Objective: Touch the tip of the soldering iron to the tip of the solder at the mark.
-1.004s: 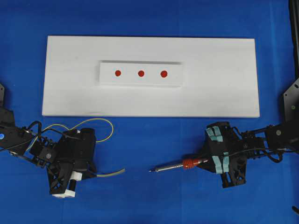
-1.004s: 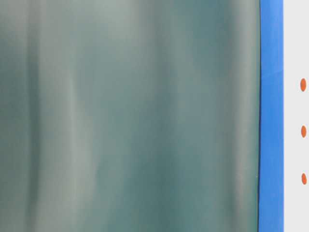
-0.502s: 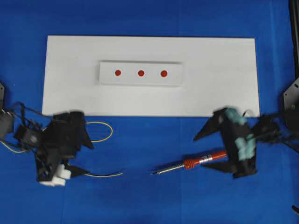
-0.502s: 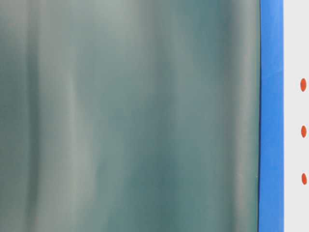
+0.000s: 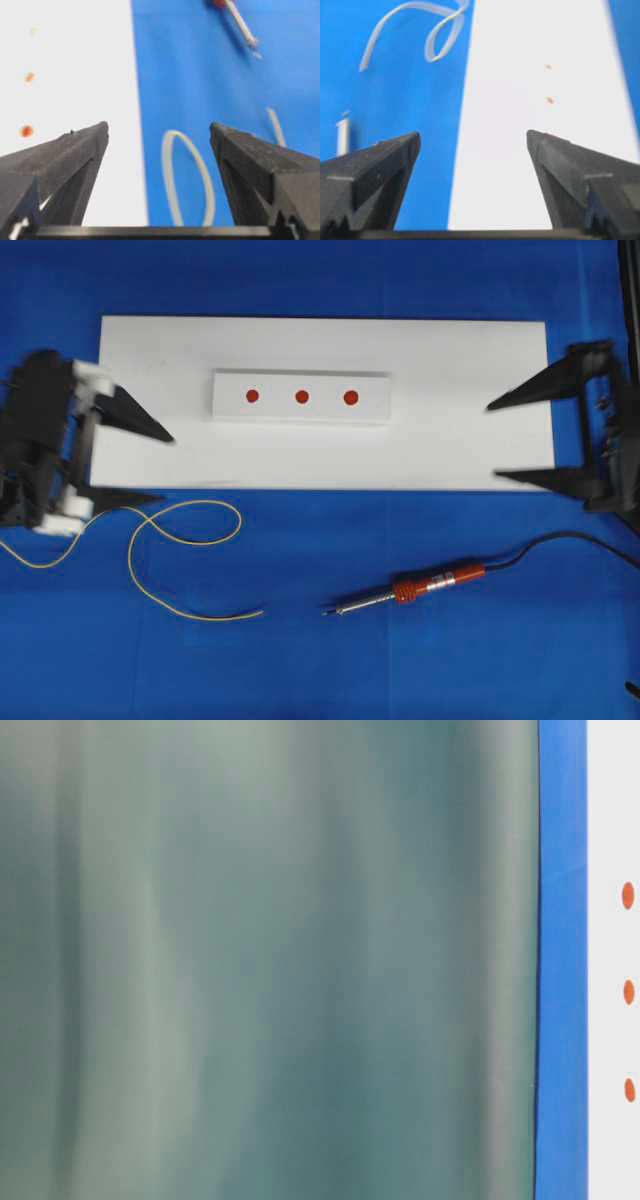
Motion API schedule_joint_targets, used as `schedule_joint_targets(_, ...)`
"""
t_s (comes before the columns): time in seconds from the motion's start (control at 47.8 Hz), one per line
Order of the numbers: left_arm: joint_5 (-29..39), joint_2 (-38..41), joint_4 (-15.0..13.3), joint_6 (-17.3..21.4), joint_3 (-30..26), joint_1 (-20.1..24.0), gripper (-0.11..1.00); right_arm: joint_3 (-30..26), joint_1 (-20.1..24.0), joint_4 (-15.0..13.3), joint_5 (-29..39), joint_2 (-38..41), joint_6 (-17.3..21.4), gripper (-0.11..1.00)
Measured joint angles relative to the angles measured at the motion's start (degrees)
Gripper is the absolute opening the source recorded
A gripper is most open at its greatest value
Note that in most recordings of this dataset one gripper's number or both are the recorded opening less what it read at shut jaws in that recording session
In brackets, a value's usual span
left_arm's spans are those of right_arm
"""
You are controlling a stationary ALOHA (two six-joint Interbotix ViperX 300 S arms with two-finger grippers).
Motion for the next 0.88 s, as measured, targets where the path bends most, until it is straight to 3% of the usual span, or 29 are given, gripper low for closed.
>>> schedule_joint_targets(0.23,-2.29,-13.18,0.00,2.02,7.47,3.96,0.76,3.87,-5.98,-0.44,2.99,-7.12,0.00,0.85)
schedule_joint_targets(0.502,-2.90,-24.87,0.00,2.02,14.85,4.48,0.76,6.33,-6.06,-0.35,1.85,-6.50,0.00,0.85)
schedule_joint_targets(0.878,-2.72,-28.30,0.00,1.58,17.67,4.48,0.76,7.29,-6.15,0.62,-1.32,-4.31,0.09,0.85)
